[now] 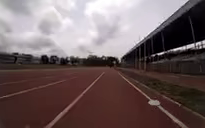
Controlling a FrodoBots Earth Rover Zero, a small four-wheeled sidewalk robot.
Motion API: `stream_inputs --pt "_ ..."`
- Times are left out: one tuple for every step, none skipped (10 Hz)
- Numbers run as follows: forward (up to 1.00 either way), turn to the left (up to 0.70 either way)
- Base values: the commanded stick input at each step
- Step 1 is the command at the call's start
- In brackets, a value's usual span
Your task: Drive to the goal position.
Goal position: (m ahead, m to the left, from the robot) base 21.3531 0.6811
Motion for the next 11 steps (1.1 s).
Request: stream_inputs --pt "0.7 0.0" --pt "0.7 0.0" --pt "0.7 0.0" --pt "0.7 0.0" --pt "0.7 0.0" --pt "0.7 0.0" --pt "0.7 0.0" --pt "0.7 0.0" --pt "0.7 -0.02" --pt "0.7 -0.05" --pt "0.7 -0.08"
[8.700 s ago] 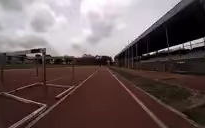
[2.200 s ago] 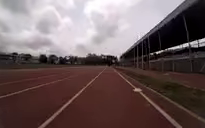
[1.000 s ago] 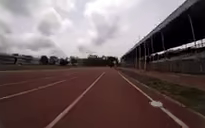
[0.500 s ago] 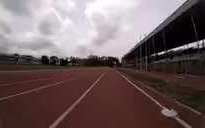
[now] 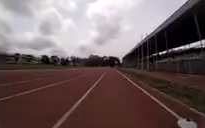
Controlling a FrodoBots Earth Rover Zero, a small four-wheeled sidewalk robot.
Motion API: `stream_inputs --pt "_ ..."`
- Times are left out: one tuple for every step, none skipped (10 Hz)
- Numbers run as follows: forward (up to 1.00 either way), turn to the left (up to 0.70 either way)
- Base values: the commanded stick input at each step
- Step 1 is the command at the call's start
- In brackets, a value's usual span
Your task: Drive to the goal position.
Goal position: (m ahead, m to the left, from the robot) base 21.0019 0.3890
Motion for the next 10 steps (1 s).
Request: stream_inputs --pt "0.7 -0.08" --pt "0.7 -0.08" --pt "0.7 -0.08" --pt "0.7 -0.1" --pt "0.7 -0.1" --pt "0.7 -0.11" --pt "0.7 -0.11" --pt "0.7 -0.11" --pt "0.7 -0.12" --pt "0.7 -0.13"
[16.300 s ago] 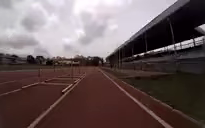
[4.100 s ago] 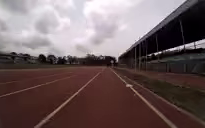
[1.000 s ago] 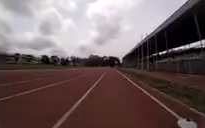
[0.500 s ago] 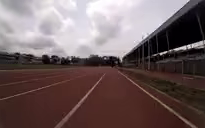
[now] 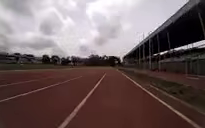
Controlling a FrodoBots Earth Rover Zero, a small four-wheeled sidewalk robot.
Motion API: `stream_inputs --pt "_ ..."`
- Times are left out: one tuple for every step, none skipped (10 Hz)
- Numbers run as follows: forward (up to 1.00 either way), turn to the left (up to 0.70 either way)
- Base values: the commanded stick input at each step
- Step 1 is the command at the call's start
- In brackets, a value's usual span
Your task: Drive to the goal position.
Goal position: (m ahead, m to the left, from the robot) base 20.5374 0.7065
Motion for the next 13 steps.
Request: stream_inputs --pt "0.7 -0.14" --pt "0.7 -0.1" --pt "0.7 -0.1" --pt "0.7 -0.13" --pt "0.7 -0.11" --pt "0.7 -0.04" --pt "0.7 -0.02" --pt "0.7 -0.06" --pt "0.7 -0.1" --pt "0.7 -0.14" --pt "0.7 -0.14" --pt "0.7 -0.14" --pt "0.7 -0.14"
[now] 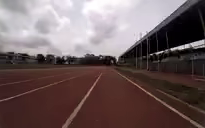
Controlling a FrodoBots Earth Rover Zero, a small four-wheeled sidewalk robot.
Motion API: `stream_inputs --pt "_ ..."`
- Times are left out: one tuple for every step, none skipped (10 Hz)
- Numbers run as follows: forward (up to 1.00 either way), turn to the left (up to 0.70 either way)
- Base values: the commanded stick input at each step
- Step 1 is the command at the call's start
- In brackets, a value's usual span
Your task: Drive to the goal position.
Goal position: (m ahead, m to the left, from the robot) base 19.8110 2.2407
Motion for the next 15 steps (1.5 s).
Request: stream_inputs --pt "0.7 -0.11" --pt "0.7 -0.05" --pt "0.7 -0.07" --pt "0.7 -0.04" --pt "0.7 -0.02" --pt "0.7 0.0" --pt "0.7 -0.02" --pt "0.7 -0.04" --pt "0.7 -0.11" --pt "0.7 -0.14" --pt "0.7 -0.13" --pt "0.7 -0.12" --pt "0.7 -0.06" --pt "0.7 -0.02" --pt "0.7 -0.06"
